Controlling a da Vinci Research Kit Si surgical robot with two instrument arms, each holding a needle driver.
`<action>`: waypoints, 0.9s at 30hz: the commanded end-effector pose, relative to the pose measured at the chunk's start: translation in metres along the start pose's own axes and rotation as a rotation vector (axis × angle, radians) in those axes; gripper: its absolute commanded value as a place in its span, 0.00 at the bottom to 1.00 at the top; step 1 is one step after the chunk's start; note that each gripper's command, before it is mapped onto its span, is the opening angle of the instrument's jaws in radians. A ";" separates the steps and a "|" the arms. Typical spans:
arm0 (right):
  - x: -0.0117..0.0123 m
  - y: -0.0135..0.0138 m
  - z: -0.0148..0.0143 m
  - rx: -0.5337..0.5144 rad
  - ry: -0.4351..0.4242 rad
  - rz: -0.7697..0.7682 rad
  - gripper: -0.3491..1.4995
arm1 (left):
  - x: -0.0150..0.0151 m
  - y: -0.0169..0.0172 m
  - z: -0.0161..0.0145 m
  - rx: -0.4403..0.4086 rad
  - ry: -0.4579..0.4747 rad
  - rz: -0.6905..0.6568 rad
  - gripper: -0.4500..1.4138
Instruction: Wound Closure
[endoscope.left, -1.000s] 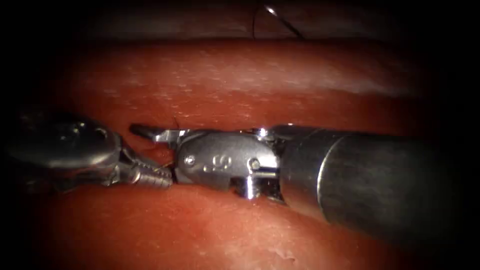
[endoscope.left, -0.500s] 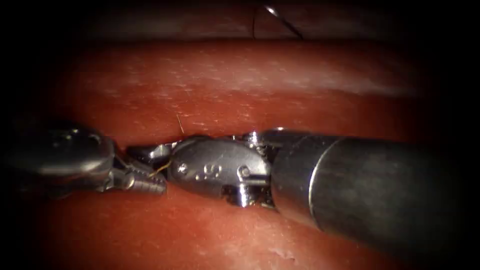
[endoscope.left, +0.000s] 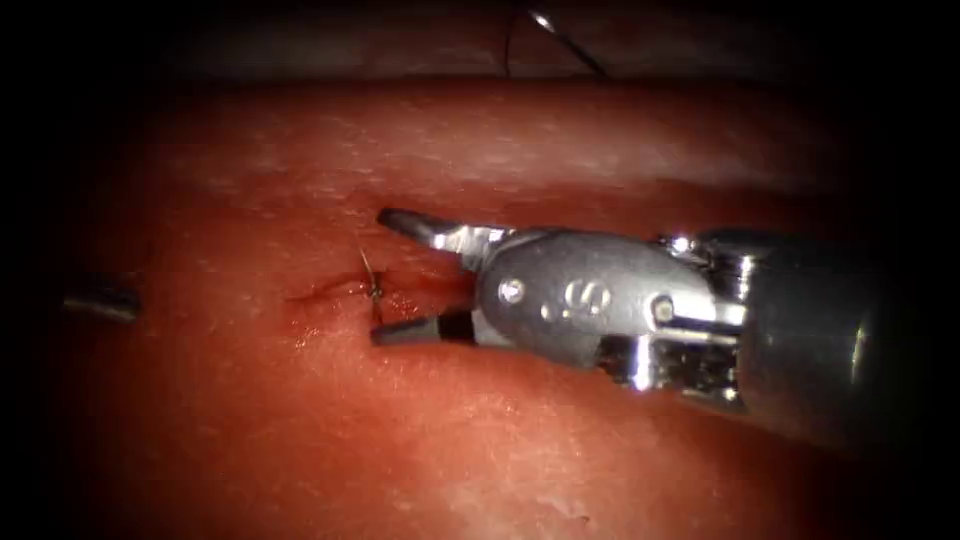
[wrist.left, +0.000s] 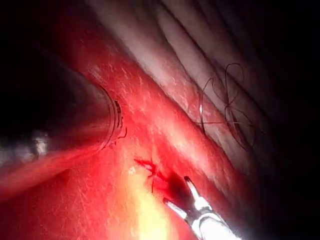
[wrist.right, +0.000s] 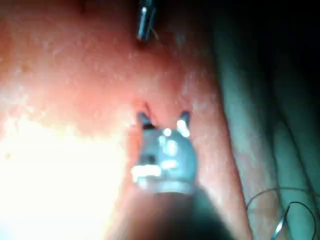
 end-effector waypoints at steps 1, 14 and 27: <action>-0.0006 0.0010 -0.0008 -0.019 -0.008 0.008 0.94 | -0.0013 -0.0030 0.0015 0.010 -0.022 -0.085 0.05; -0.0004 0.0007 -0.0008 -0.033 -0.015 0.018 0.94 | -0.0050 -0.0105 0.0078 0.010 -0.086 0.274 0.66; -0.0004 0.0008 -0.0010 -0.032 -0.015 0.018 0.94 | 0.0038 -0.0065 -0.0056 0.022 -0.017 0.262 0.67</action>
